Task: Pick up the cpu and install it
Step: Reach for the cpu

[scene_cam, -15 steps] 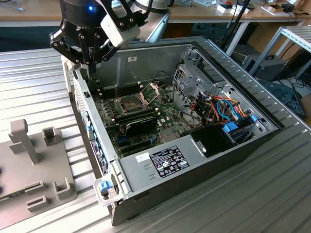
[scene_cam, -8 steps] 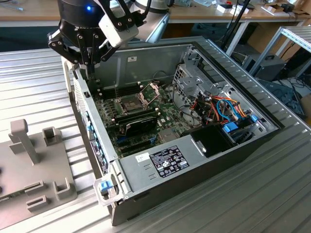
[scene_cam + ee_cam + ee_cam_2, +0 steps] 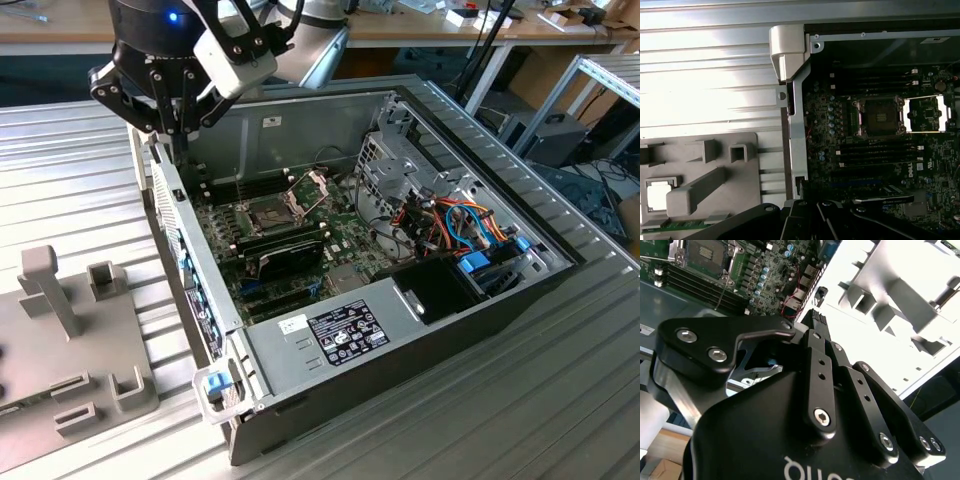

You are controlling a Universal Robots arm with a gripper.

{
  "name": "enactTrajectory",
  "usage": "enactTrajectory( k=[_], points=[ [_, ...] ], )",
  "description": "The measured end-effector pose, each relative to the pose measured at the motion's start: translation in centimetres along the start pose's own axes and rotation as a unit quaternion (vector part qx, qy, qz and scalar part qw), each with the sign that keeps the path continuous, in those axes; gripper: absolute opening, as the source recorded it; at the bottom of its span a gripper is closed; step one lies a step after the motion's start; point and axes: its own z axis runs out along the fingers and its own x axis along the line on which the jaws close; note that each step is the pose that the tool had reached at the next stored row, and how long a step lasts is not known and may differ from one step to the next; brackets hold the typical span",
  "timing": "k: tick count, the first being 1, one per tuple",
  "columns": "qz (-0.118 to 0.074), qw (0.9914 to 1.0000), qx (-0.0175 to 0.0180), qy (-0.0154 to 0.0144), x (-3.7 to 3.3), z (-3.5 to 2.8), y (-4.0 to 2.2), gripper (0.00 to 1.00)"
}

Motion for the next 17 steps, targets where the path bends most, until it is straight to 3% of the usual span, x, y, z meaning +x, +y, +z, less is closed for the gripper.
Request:
enactTrajectory(
  k=[17],
  points=[
    [0.000, 1.00000, 0.0000, 0.0000, 0.40, -0.01, -0.03, 0.11]
  ],
)
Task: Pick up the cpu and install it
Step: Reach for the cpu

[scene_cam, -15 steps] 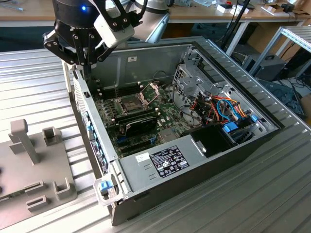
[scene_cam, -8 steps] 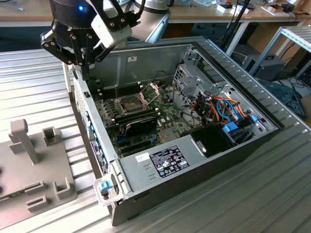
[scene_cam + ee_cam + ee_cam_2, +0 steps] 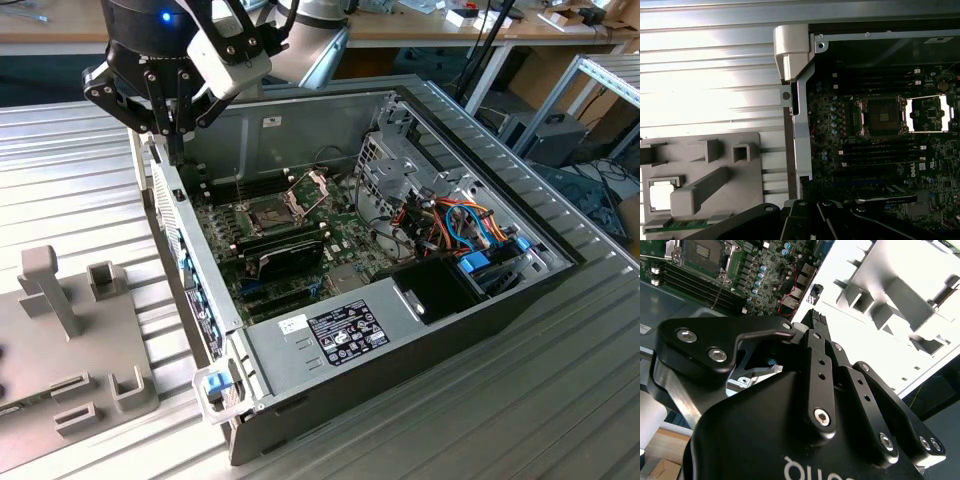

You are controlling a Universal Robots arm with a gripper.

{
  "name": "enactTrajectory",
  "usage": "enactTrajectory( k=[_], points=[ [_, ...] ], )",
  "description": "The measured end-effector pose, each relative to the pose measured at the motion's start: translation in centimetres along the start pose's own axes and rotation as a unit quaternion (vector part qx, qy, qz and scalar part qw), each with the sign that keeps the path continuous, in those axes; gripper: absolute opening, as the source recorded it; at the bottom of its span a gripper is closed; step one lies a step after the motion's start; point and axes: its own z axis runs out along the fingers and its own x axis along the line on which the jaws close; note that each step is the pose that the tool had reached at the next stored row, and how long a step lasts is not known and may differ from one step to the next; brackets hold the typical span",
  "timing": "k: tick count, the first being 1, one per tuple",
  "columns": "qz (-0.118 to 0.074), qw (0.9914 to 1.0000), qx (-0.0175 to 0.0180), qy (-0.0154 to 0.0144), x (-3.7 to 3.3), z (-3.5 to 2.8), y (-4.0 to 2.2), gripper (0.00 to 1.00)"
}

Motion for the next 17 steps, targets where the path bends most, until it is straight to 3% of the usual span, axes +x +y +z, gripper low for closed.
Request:
enactTrajectory(
  k=[17],
  points=[
    [0.000, 1.00000, 0.0000, 0.0000, 0.69, -0.02, -0.05, 0.11]
  ],
)
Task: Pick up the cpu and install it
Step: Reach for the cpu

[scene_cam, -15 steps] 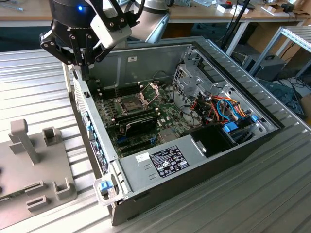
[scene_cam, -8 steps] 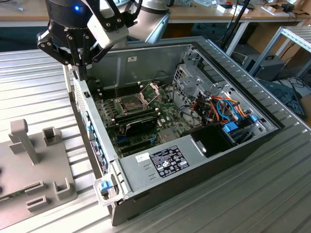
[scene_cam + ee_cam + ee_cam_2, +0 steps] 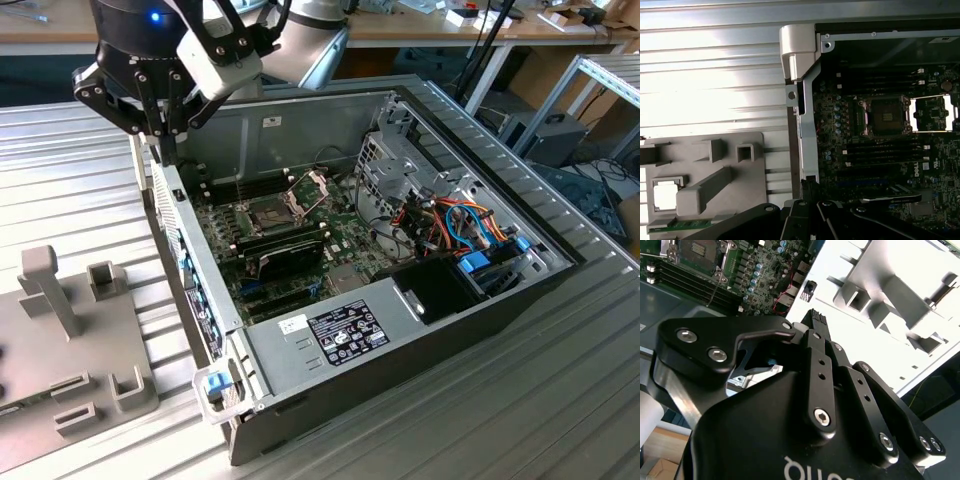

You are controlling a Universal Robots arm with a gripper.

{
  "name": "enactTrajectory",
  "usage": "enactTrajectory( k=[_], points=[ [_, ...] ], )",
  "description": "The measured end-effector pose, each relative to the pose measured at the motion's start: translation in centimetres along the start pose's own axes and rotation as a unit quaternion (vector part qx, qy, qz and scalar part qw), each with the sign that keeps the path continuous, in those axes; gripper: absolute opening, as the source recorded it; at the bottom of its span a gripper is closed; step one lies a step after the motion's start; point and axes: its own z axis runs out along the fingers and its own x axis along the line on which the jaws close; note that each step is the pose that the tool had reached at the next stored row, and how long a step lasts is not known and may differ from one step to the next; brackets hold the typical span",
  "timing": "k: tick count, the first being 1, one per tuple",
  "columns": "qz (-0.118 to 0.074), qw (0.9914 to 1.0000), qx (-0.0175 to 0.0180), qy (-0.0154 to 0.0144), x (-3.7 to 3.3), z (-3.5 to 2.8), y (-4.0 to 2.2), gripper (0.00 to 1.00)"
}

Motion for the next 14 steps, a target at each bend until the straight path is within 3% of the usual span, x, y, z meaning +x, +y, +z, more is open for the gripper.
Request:
enactTrajectory(
  k=[14],
  points=[
    [0.000, 1.00000, 0.0000, 0.0000, 1.06, -0.03, -0.08, 0.11]
  ],
)
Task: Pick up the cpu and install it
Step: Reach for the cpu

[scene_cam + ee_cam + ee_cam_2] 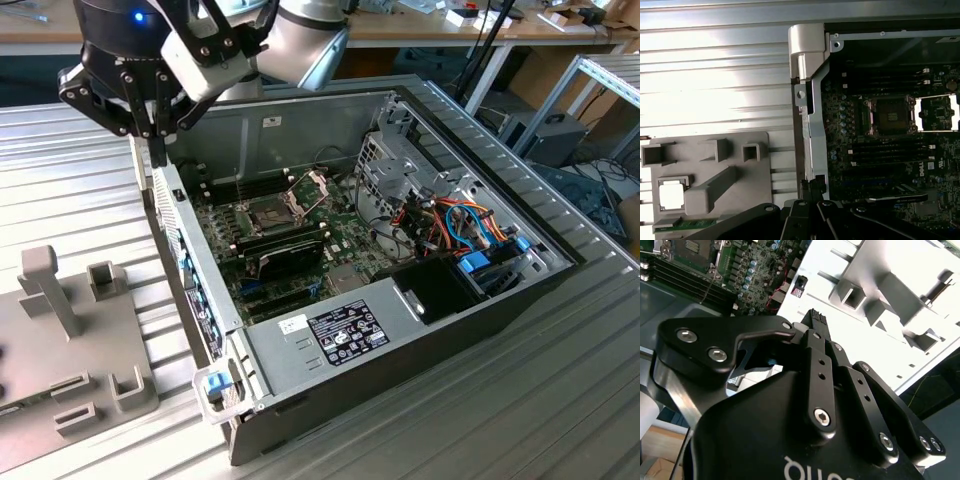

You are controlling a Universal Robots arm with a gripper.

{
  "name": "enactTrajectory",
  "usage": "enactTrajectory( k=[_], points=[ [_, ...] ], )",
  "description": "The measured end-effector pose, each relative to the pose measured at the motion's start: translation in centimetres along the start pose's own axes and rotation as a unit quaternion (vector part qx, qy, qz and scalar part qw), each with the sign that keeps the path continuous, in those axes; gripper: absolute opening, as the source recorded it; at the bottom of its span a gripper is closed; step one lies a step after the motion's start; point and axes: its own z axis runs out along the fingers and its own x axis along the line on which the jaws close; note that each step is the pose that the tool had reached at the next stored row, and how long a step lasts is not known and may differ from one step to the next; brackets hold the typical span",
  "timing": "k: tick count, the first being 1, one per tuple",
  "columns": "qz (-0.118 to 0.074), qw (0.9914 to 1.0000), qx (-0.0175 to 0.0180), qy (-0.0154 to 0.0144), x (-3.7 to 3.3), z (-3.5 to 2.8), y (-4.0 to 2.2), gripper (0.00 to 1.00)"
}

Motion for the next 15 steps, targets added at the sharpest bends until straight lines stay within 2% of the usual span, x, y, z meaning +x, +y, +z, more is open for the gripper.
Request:
enactTrajectory(
  k=[12, 15],
  points=[
    [0.000, 1.00000, 0.0000, 0.0000, 1.93, -0.05, -0.14, 0.11],
    [0.000, 1.00000, 0.0000, 0.0000, 2.67, -0.07, -0.20, 0.11]
  ],
)
